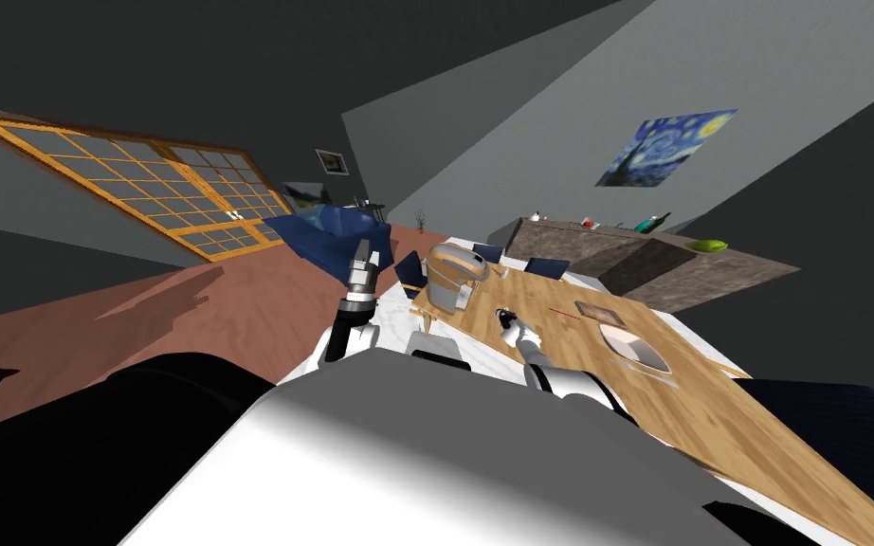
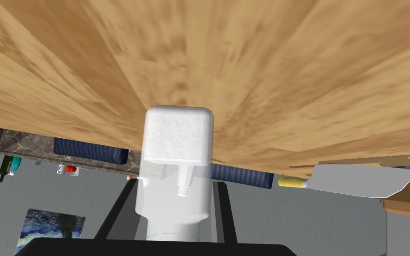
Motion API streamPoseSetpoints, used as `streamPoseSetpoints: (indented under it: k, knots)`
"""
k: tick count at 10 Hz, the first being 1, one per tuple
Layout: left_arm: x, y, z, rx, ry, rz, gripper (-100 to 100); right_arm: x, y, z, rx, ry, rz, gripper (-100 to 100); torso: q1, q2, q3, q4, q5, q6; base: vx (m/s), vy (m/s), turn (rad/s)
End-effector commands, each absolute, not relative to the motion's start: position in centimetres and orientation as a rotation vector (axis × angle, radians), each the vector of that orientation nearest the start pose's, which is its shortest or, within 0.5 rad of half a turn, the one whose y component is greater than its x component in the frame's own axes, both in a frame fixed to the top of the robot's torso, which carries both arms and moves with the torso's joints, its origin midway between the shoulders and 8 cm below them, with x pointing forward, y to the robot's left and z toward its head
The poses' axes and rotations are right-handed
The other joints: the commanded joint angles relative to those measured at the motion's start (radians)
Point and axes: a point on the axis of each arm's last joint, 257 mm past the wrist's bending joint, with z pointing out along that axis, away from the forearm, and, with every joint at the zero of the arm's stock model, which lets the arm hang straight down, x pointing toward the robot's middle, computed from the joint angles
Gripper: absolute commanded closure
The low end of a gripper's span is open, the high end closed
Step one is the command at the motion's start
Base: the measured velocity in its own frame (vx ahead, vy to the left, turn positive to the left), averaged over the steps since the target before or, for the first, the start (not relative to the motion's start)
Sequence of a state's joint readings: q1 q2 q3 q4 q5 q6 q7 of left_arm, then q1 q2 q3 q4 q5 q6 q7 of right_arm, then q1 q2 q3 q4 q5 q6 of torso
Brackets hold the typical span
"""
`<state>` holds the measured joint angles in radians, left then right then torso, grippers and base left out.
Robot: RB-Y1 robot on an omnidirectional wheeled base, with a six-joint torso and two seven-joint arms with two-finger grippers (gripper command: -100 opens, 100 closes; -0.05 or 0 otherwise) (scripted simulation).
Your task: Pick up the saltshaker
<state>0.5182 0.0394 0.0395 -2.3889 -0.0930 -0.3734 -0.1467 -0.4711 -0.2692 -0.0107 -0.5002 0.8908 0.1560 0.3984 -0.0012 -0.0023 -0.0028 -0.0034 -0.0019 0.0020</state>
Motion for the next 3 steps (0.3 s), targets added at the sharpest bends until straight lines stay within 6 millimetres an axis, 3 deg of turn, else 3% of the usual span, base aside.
streamPoseSetpoints:
  k: [1,2,3]
  knots:
    - [34.16,27.94,4.26,-0.535,0.745,-1.047,0,54.46,-38.71,-46.06,0.207,2.202,-0.266,100,0.0,0.0,0.0,0.0,0.0,0.0,0.01,0.006,0.03]
    - [34.16,27.94,4.26,-0.535,0.745,-1.047,0,54.33,-38.83,-46.14,0.207,2.204,-0.272,100,0.0,0.0,0.0,0.0,0.0,-0.001,0.004,0.001,0.013]
    - [34.16,27.94,4.26,-0.535,0.745,-1.047,0,54.37,-38.77,-46.13,0.209,2.203,-0.269,0,-0.001,0.001,0.0,0.0,0.0,0.0,0.0,0.0,0.0]
